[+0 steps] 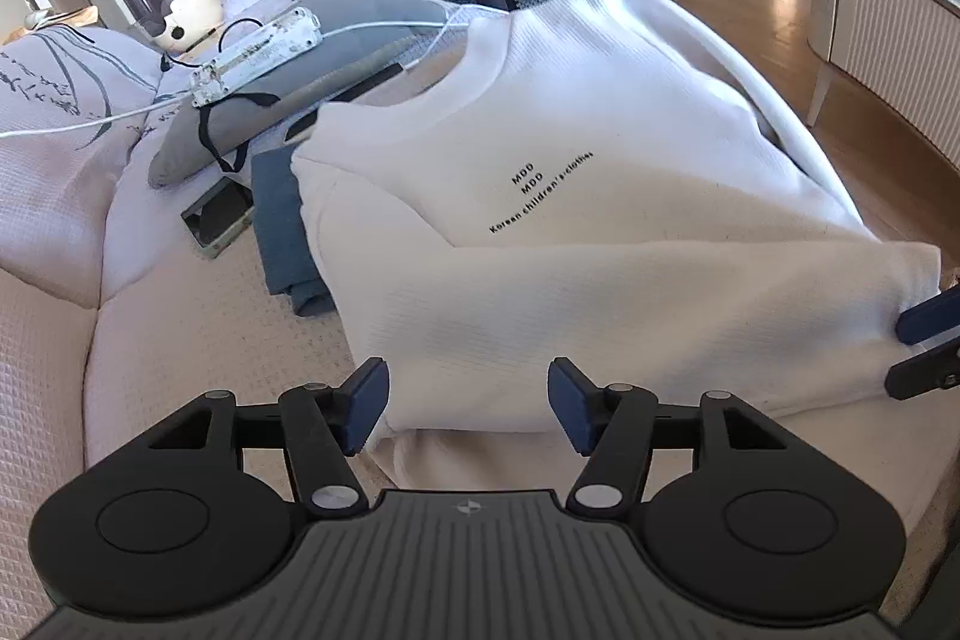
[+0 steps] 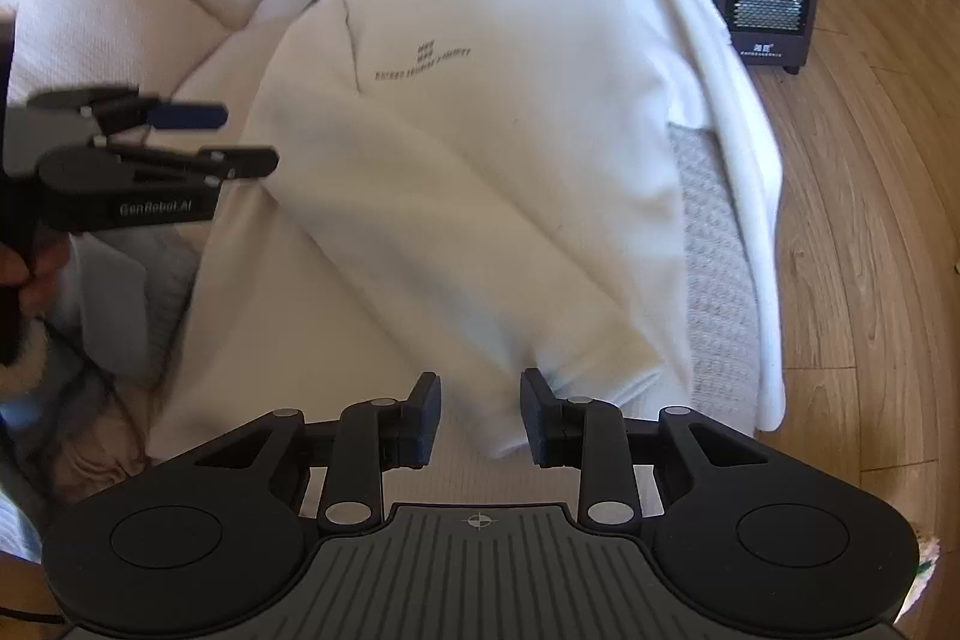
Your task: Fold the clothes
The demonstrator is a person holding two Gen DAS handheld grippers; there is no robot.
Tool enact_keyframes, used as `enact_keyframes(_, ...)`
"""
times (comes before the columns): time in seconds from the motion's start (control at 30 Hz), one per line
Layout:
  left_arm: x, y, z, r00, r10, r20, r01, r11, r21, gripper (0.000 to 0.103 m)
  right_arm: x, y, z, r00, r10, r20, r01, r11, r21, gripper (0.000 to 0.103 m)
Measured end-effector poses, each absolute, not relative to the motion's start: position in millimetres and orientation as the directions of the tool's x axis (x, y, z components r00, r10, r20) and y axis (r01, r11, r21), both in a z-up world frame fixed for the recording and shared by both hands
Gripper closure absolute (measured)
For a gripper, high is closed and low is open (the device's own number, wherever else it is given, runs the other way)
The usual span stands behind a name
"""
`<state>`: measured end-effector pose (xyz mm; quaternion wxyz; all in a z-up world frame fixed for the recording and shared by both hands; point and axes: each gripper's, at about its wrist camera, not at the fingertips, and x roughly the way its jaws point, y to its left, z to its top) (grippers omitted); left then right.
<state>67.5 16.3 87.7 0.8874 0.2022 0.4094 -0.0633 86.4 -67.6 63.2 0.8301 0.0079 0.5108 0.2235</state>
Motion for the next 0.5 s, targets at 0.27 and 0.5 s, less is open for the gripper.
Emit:
enact_keyframes(0.27,66.3,18.9,81.0,0.636,0.059,-0.770,0.285,0.909,0.305,0.039,87.9,-53.2,54.2,0.399,0.326,-0.857,-0.442,0.887,0.132,0.075)
enact_keyframes(0.5,63.0,20.8,86.8,0.640,0.054,-0.766,0.287,0.909,0.304,0.039,82.3,-54.3,63.5,0.389,0.348,-0.853,-0.443,0.883,0.158,0.094)
